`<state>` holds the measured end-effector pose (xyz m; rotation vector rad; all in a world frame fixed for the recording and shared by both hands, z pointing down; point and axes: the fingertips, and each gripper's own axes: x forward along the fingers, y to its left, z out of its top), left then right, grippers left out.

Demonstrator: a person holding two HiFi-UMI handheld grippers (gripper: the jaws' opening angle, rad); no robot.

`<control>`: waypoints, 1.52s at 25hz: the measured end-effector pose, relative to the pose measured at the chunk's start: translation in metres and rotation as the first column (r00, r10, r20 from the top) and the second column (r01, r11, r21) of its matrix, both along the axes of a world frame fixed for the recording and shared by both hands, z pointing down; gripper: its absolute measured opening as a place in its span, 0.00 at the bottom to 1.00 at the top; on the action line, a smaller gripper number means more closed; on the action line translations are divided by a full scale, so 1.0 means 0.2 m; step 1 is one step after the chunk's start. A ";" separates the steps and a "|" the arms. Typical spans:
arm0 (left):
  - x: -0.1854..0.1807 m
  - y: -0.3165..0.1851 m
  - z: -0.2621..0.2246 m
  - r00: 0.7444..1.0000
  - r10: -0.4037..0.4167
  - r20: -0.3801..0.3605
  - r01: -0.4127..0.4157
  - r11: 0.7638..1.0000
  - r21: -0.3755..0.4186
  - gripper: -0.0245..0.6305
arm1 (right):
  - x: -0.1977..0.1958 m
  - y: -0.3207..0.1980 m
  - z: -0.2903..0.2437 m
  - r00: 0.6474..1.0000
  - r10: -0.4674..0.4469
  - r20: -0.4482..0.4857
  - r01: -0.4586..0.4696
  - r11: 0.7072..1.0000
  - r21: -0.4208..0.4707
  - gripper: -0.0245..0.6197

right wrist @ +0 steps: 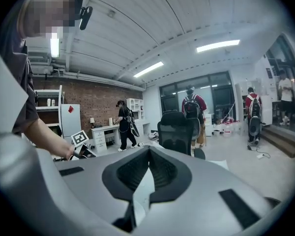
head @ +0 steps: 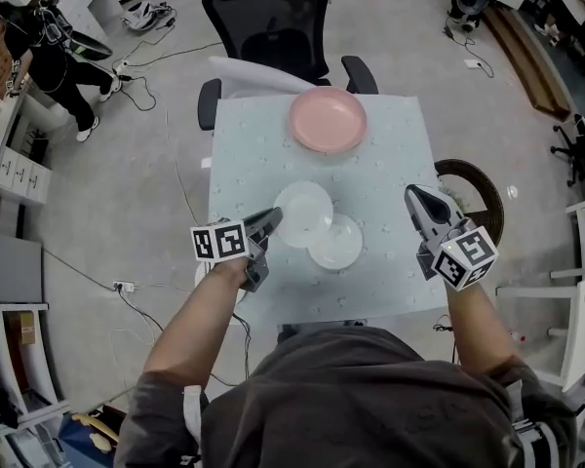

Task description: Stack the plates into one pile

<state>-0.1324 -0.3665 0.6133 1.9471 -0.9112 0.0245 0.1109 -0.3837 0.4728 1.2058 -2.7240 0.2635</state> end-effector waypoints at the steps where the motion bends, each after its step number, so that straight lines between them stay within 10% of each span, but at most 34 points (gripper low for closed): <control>1: 0.06 0.02 0.03 1.000 0.007 0.005 -0.007 1.000 -0.013 0.06 | 0.03 0.00 0.00 1.000 -0.003 0.004 0.003 1.000 0.000 0.03; 15: 0.40 0.18 0.47 0.991 -0.004 0.137 0.024 0.990 -0.142 0.06 | 0.35 0.03 0.11 1.000 -0.020 0.017 0.020 0.999 -0.044 0.03; 27: 0.43 0.26 0.66 0.825 0.072 0.560 -0.055 0.997 -0.048 0.16 | 0.41 0.12 0.16 1.000 -0.017 0.021 0.019 0.998 -0.062 0.03; 38: 0.40 0.33 0.51 0.880 0.015 0.475 -0.026 1.000 0.016 0.23 | 0.37 0.21 0.09 1.000 -0.008 0.019 0.009 0.999 -0.040 0.03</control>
